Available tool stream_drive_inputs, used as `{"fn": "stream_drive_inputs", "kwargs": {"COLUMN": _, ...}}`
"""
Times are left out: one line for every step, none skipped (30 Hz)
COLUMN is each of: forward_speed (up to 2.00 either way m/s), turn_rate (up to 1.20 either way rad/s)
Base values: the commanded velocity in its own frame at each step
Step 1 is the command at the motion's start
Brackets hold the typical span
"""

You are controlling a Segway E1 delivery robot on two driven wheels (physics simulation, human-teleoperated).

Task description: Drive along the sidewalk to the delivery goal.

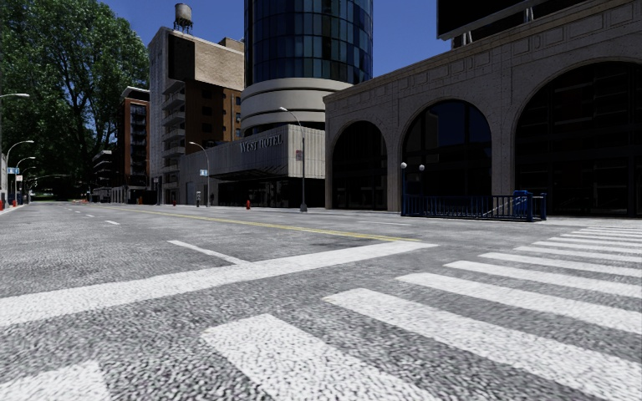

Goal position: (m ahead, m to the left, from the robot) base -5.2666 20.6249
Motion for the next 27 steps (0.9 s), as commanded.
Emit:
{"fn": "stream_drive_inputs", "kwargs": {"forward_speed": 0.0, "turn_rate": 0.0}}
{"fn": "stream_drive_inputs", "kwargs": {"forward_speed": 0.0, "turn_rate": 0.0}}
{"fn": "stream_drive_inputs", "kwargs": {"forward_speed": 0.0, "turn_rate": 0.0}}
{"fn": "stream_drive_inputs", "kwargs": {"forward_speed": 0.0, "turn_rate": 0.0}}
{"fn": "stream_drive_inputs", "kwargs": {"forward_speed": 0.0, "turn_rate": 0.0}}
{"fn": "stream_drive_inputs", "kwargs": {"forward_speed": 0.0, "turn_rate": 0.0}}
{"fn": "stream_drive_inputs", "kwargs": {"forward_speed": 0.0, "turn_rate": 0.0}}
{"fn": "stream_drive_inputs", "kwargs": {"forward_speed": 0.0, "turn_rate": 0.0}}
{"fn": "stream_drive_inputs", "kwargs": {"forward_speed": 0.0, "turn_rate": 0.0}}
{"fn": "stream_drive_inputs", "kwargs": {"forward_speed": 0.0, "turn_rate": 0.0}}
{"fn": "stream_drive_inputs", "kwargs": {"forward_speed": 0.0, "turn_rate": 0.0}}
{"fn": "stream_drive_inputs", "kwargs": {"forward_speed": 0.0, "turn_rate": 0.0}}
{"fn": "stream_drive_inputs", "kwargs": {"forward_speed": 0.0, "turn_rate": 0.0}}
{"fn": "stream_drive_inputs", "kwargs": {"forward_speed": 0.0, "turn_rate": 0.0}}
{"fn": "stream_drive_inputs", "kwargs": {"forward_speed": 0.0, "turn_rate": 0.0}}
{"fn": "stream_drive_inputs", "kwargs": {"forward_speed": 0.0, "turn_rate": 0.0}}
{"fn": "stream_drive_inputs", "kwargs": {"forward_speed": 0.0, "turn_rate": 0.0}}
{"fn": "stream_drive_inputs", "kwargs": {"forward_speed": 0.0, "turn_rate": 0.0}}
{"fn": "stream_drive_inputs", "kwargs": {"forward_speed": 0.0, "turn_rate": 0.0}}
{"fn": "stream_drive_inputs", "kwargs": {"forward_speed": 0.0, "turn_rate": 0.0}}
{"fn": "stream_drive_inputs", "kwargs": {"forward_speed": 0.0, "turn_rate": 0.0}}
{"fn": "stream_drive_inputs", "kwargs": {"forward_speed": 0.0, "turn_rate": 0.0}}
{"fn": "stream_drive_inputs", "kwargs": {"forward_speed": 0.0, "turn_rate": 0.0}}
{"fn": "stream_drive_inputs", "kwargs": {"forward_speed": 0.0, "turn_rate": 0.0}}
{"fn": "stream_drive_inputs", "kwargs": {"forward_speed": 0.0, "turn_rate": 0.0}}
{"fn": "stream_drive_inputs", "kwargs": {"forward_speed": 0.0, "turn_rate": 0.0}}
{"fn": "stream_drive_inputs", "kwargs": {"forward_speed": 0.0, "turn_rate": 0.0}}
